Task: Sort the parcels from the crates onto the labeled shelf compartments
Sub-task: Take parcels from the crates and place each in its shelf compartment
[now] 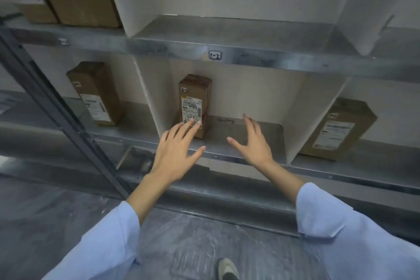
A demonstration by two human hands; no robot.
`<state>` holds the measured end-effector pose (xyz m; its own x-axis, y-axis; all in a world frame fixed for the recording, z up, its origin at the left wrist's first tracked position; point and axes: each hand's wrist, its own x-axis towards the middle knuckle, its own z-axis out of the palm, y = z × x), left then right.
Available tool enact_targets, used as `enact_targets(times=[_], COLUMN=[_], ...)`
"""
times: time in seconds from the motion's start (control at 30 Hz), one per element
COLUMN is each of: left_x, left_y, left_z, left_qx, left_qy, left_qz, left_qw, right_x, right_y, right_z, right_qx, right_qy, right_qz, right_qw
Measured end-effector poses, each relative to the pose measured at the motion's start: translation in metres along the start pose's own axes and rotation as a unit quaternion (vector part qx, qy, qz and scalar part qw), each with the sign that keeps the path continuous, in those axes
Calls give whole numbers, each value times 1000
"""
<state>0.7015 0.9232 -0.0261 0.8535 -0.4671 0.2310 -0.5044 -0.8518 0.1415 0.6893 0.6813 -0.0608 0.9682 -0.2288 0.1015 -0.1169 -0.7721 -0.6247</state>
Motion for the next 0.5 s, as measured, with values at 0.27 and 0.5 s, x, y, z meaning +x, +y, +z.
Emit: enact_targets(times=[0.27, 0.5], left_x=[16, 23], left_y=[118, 273], left_z=[-6, -1], left_qx=[-19, -65], left_qy=[-18, -34], left_qz=[134, 285], left_qw=[991, 956], right_x=[-103, -211], right_y=[48, 123], right_z=[-102, -210], right_qx=[-212, -264], right_qy=[73, 136], right_qz=[53, 186], right_qw=[973, 937])
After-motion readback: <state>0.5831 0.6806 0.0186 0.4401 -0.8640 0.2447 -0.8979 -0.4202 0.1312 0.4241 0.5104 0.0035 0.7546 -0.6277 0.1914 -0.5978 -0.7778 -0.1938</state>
